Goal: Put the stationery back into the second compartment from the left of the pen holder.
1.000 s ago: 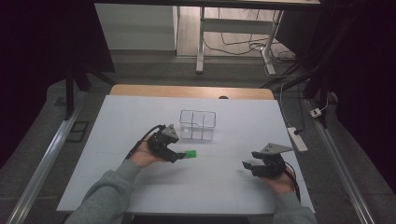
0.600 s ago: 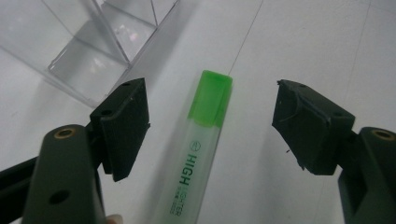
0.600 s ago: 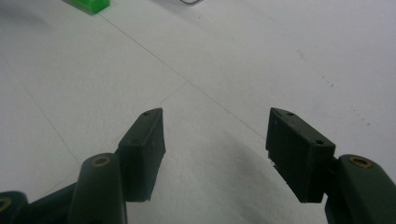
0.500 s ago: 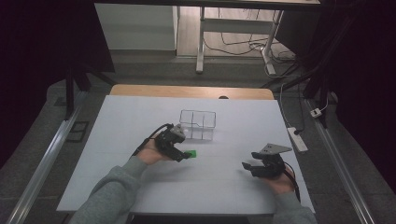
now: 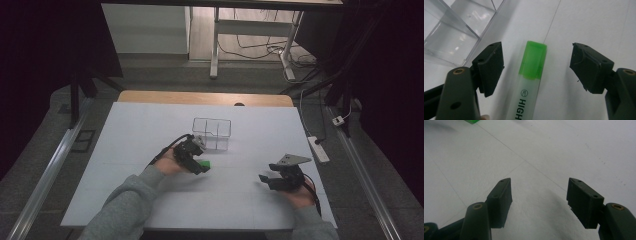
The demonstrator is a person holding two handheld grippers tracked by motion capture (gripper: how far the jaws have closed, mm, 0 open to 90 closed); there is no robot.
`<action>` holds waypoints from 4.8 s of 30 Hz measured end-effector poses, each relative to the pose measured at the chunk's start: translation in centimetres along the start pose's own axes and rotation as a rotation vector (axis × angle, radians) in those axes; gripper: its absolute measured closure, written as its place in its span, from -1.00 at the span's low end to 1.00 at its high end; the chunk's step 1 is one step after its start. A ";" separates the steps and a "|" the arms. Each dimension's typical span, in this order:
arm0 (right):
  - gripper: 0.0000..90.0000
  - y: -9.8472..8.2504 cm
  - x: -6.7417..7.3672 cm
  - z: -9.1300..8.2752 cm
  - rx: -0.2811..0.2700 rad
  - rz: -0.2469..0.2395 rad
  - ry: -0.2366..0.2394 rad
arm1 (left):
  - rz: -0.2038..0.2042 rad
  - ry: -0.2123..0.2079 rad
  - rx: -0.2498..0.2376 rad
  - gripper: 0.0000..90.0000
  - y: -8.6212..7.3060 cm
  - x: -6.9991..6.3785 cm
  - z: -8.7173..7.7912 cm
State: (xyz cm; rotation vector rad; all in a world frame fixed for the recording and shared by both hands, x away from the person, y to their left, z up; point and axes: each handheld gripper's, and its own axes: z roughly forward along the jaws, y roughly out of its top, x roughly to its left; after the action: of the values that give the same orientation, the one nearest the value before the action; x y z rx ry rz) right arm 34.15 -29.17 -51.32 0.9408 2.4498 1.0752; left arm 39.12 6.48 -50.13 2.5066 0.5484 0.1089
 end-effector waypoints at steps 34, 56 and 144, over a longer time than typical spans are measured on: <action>-0.20 -0.1 -0.1 0.2 0.013 -0.004 0.007 | 0.101 -0.025 0.053 0.48 -0.3 -0.3 1.6; -0.20 -0.1 -0.1 0.1 0.014 -0.004 0.001 | 0.033 -0.010 -0.078 0.48 -1.8 0.8 -2.7; -0.23 -0.3 -0.4 0.0 0.012 0.004 -0.015 | -0.120 0.108 -0.559 0.47 2.4 4.2 -10.9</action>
State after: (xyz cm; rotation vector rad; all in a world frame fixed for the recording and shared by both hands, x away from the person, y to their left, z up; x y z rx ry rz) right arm 34.34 -29.56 -51.54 0.9544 2.4463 1.0524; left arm 41.73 12.00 -39.90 1.9286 0.6119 0.3080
